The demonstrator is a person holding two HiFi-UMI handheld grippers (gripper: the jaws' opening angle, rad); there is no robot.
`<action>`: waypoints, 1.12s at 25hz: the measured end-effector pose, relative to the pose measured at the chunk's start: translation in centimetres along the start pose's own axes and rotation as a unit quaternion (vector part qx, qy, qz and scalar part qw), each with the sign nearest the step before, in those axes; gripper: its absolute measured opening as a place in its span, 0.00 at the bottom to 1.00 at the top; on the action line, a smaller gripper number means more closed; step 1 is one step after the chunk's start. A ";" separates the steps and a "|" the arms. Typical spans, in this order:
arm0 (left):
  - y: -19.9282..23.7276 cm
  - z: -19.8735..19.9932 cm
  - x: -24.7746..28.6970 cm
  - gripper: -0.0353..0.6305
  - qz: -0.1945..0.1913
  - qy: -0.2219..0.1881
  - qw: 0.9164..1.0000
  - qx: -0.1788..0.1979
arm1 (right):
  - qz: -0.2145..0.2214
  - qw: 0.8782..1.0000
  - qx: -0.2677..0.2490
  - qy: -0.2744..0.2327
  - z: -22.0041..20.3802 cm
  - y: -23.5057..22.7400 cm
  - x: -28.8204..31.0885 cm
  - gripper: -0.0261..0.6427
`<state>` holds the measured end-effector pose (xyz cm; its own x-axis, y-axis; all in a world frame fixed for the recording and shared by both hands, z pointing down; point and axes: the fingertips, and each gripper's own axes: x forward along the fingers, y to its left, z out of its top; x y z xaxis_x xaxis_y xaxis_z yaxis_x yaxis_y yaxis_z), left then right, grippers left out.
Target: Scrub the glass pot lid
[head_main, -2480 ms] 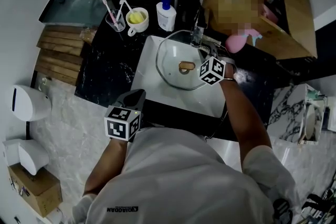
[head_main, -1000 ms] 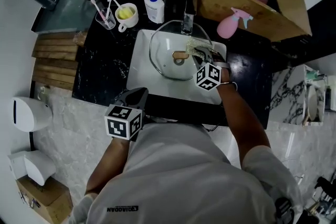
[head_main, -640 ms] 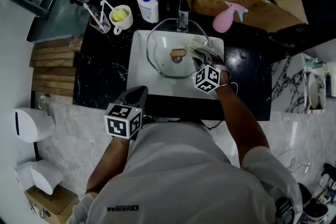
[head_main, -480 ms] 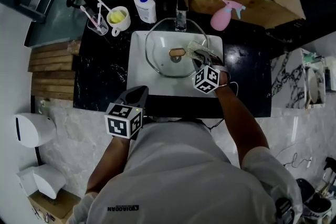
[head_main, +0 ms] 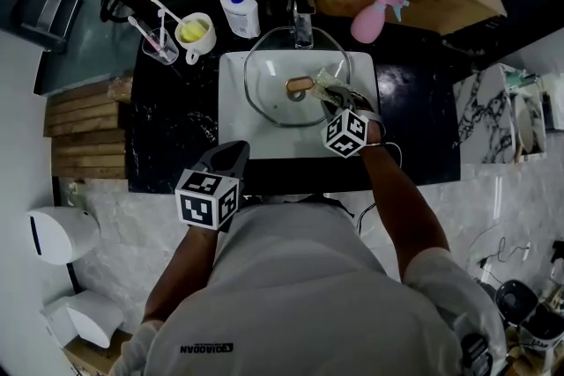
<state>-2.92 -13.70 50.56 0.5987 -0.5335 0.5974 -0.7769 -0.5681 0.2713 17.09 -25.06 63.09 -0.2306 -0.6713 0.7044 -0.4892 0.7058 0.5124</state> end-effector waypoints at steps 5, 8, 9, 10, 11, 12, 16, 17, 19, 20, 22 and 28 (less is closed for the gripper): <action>0.6 -0.2 0.0 0.08 -0.018 0.009 1.000 0.010 | 0.021 0.998 0.053 0.007 0.2 1.3 -0.2 0.21; 0.5 -0.1 0.0 0.08 -0.032 0.013 0.999 0.020 | 0.021 0.998 0.065 0.012 0.4 1.6 -0.3 0.21; 0.6 0.1 0.0 0.08 -0.035 0.013 0.999 0.023 | 0.019 0.998 0.059 0.015 0.5 1.6 -0.2 0.21; 0.6 0.3 0.0 0.08 -0.038 0.011 0.999 0.026 | 0.018 0.998 0.054 0.018 0.5 1.6 -0.1 0.21; 0.7 0.5 -0.1 0.08 -0.041 0.010 0.999 0.027 | 0.019 0.998 0.051 0.021 0.6 1.7 -0.1 0.21; 0.8 0.6 -0.1 0.08 -0.043 0.009 0.999 0.029 | 0.023 0.998 0.049 0.024 0.6 1.8 0.0 0.21; 1.3 0.5 -0.4 0.08 -0.048 0.008 0.998 0.030 | 0.049 0.998 0.027 0.038 0.6 2.6 0.0 0.21; 1.4 0.4 -0.5 0.08 -0.049 0.008 0.998 0.030 | 0.055 0.997 0.018 0.041 0.6 2.8 0.0 0.21; 1.5 0.3 -0.5 0.08 -0.052 0.008 0.998 0.029 | 0.070 0.996 0.007 0.046 0.5 3.1 -0.1 0.21; 1.5 0.3 -0.6 0.08 -0.053 0.007 0.998 0.028 | 0.079 0.996 0.003 0.048 0.5 3.3 -0.1 0.21; 1.5 0.3 -0.6 0.08 -0.054 0.004 0.998 0.028 | 0.099 0.994 -0.004 0.050 0.6 4.1 -0.3 0.21; 1.4 0.4 -0.6 0.08 -0.055 -0.004 0.998 0.022 | 0.144 0.988 -0.034 0.040 1.7 6.6 -0.3 0.21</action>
<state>-4.30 -14.40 50.31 0.6814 -0.4719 0.5594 -0.6976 -0.6499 0.3016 12.54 -20.62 65.47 -0.2830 -0.4216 0.8615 -0.3541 0.8807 0.3147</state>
